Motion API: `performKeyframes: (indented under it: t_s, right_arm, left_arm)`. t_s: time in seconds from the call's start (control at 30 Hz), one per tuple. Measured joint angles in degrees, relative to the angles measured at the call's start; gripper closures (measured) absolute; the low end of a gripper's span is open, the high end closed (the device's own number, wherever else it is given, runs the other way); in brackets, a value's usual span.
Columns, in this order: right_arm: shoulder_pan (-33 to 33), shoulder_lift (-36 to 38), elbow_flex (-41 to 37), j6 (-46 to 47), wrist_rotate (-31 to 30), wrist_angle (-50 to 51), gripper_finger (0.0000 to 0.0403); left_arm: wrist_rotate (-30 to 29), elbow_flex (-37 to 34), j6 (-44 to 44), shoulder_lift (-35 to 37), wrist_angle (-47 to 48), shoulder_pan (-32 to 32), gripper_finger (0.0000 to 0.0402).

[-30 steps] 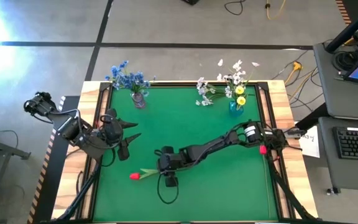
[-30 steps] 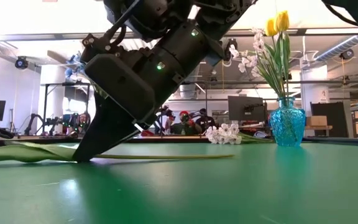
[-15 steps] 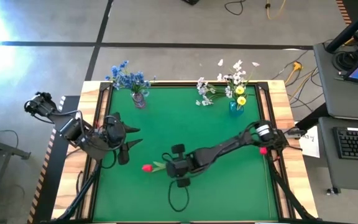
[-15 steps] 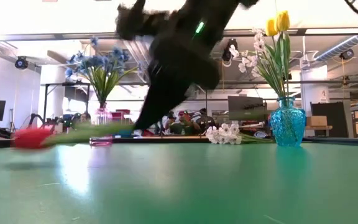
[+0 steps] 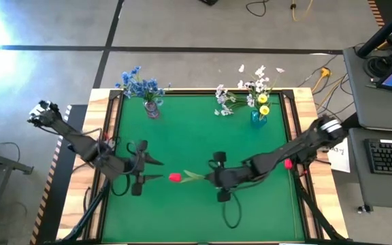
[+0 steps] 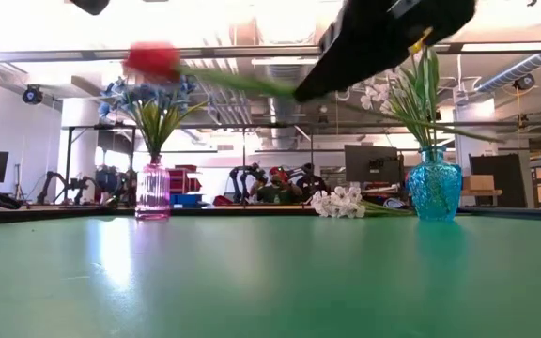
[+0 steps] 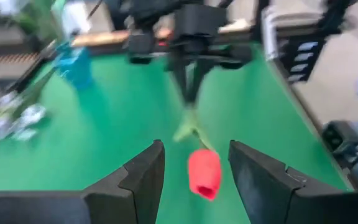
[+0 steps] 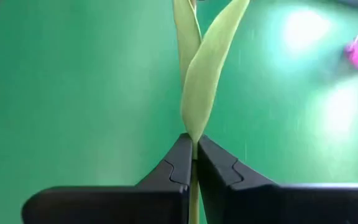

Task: Sort flowers into vase by color
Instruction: Put the left red tulip into the purple vase

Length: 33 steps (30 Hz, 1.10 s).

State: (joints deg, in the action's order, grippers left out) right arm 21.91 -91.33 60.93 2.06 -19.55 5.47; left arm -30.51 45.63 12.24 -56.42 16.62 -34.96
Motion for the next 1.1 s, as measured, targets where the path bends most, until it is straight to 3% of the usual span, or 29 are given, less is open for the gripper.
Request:
performKeyframes:
  t_s: [0.17, 0.47, 0.9, 1.1]
  right_arm:
    - [0.1, 6.0, -10.3, -2.7, -1.7, -17.1, 0.0393]
    - [0.1, 5.5, -17.2, -10.3, -3.0, -45.1, 0.0393]
    - [-0.4, -6.8, -17.3, -19.7, -6.0, -76.1, 0.0392]
    - [-0.7, -9.3, -17.2, -21.9, -7.1, -82.3, 0.0391]
  left_arm:
    - [0.2, -11.4, -6.9, -0.3, -23.3, 0.0, 0.023]
    - [-0.5, -22.8, -9.0, -2.1, -48.1, 1.4, 0.023]
    - [-0.6, -23.8, -14.2, -19.4, -79.9, 5.9, 0.023]
    - [-0.5, -21.2, -14.8, -26.8, -84.7, 7.2, 0.023]
